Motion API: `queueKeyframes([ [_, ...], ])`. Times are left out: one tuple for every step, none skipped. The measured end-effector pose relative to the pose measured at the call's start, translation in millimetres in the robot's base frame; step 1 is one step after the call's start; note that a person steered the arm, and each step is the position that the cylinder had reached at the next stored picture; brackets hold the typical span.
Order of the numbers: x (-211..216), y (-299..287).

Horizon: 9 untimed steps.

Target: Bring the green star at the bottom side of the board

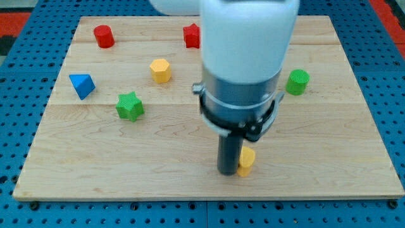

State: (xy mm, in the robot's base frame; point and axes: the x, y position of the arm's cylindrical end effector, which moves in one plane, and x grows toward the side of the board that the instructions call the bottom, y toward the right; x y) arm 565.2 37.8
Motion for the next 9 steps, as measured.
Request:
queueKeyframes([
  [-22,13],
  [-16,75],
  [-5,69],
  [-45,20],
  [-110,-22],
  [-146,-46],
  [-132,-138],
  [-157,-168],
  [-117,-219],
])
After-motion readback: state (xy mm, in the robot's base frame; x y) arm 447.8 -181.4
